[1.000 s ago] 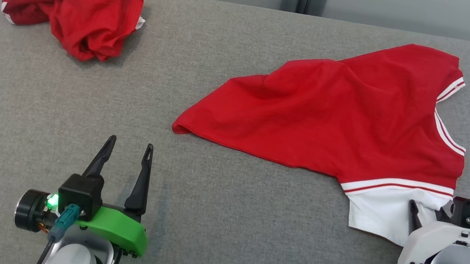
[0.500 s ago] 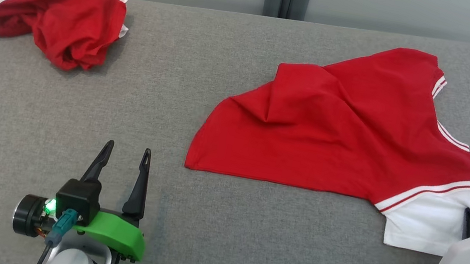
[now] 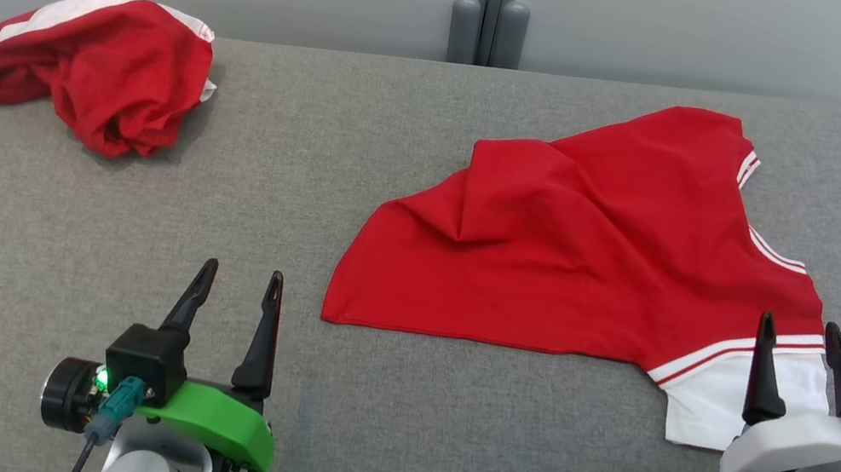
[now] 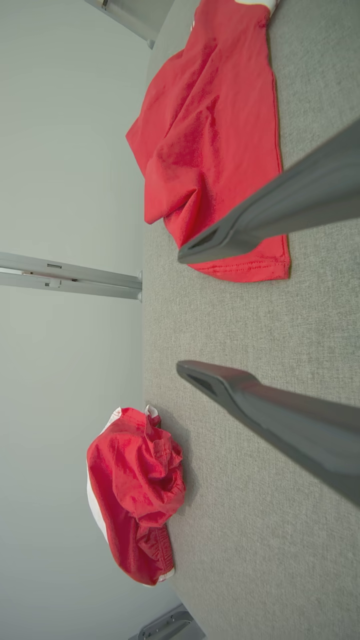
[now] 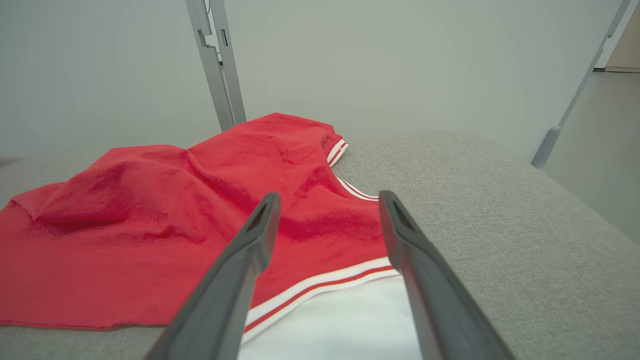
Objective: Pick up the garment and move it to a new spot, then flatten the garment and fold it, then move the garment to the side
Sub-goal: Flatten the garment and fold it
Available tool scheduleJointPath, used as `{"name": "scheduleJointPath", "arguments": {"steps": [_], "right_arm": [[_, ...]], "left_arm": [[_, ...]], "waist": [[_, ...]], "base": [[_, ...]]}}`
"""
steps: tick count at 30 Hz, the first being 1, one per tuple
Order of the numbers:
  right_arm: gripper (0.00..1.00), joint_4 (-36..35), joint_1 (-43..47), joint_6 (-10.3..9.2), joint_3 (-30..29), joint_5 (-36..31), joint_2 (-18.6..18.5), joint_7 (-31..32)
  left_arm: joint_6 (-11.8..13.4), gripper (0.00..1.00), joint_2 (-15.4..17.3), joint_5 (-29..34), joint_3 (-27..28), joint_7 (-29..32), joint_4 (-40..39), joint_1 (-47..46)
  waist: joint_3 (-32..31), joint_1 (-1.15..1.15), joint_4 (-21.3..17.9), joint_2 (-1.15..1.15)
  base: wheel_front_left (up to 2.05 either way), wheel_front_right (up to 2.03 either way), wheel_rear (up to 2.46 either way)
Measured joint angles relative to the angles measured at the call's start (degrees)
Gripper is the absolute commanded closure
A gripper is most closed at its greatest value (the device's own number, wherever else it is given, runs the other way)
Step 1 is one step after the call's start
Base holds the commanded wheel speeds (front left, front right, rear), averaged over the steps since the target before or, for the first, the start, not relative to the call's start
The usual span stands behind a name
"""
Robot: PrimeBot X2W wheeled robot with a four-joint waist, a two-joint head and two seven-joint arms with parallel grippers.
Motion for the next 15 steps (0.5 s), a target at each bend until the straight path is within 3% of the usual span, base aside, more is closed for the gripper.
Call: {"name": "scheduleJointPath", "arguments": {"steps": [15], "right_arm": [[0.0,-7.9,7.9,0.0,2.8,-0.5,3.5,-0.1]], "left_arm": [[1.5,0.0,0.0,-3.2,-0.9,0.0,3.1,2.0]], "waist": [[-5.4,0.0,2.3,0.0]], "base": [[0.0,0.0,0.0]]}}
